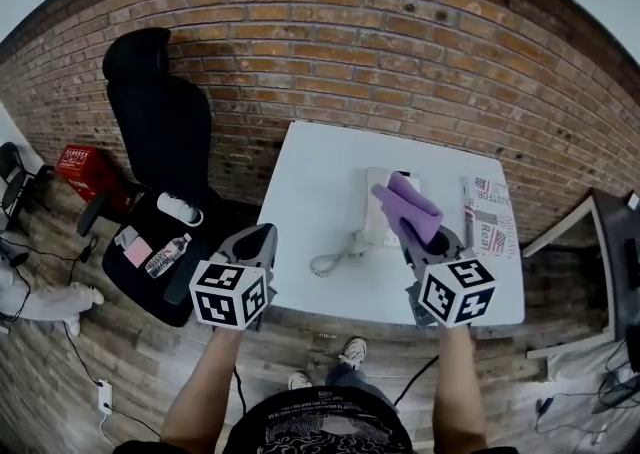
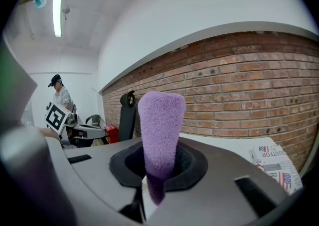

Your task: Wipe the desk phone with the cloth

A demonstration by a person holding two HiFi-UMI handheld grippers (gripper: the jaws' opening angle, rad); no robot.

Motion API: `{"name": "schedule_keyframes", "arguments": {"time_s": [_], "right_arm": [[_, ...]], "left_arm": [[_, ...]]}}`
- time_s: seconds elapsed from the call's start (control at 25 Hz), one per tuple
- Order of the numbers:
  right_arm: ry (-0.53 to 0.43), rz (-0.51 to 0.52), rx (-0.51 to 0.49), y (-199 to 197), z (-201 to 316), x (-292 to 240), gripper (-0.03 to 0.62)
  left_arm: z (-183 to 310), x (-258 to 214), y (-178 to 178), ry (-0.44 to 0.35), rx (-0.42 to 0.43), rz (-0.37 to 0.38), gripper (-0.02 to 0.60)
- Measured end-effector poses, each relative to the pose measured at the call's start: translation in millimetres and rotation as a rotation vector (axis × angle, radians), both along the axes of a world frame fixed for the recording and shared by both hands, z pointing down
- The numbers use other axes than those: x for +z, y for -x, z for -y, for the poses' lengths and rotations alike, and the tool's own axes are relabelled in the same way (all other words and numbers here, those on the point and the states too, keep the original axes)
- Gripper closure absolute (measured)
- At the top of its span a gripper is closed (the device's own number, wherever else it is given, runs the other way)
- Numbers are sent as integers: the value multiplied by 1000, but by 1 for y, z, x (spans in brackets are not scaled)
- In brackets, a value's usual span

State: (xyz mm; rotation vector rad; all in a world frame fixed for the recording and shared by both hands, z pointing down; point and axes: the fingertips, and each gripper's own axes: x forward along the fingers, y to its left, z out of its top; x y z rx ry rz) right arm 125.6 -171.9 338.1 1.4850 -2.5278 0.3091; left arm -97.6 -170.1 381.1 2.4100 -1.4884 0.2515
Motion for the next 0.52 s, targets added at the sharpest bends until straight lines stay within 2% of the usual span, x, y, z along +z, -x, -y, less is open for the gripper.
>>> {"name": "schedule_keyframes", "arguments": {"time_s": [0.52], "right_arm": [[4, 1, -15, 4, -6, 4, 551]], "left_arm": [[-6, 5, -5, 9, 8, -2, 577]]}}
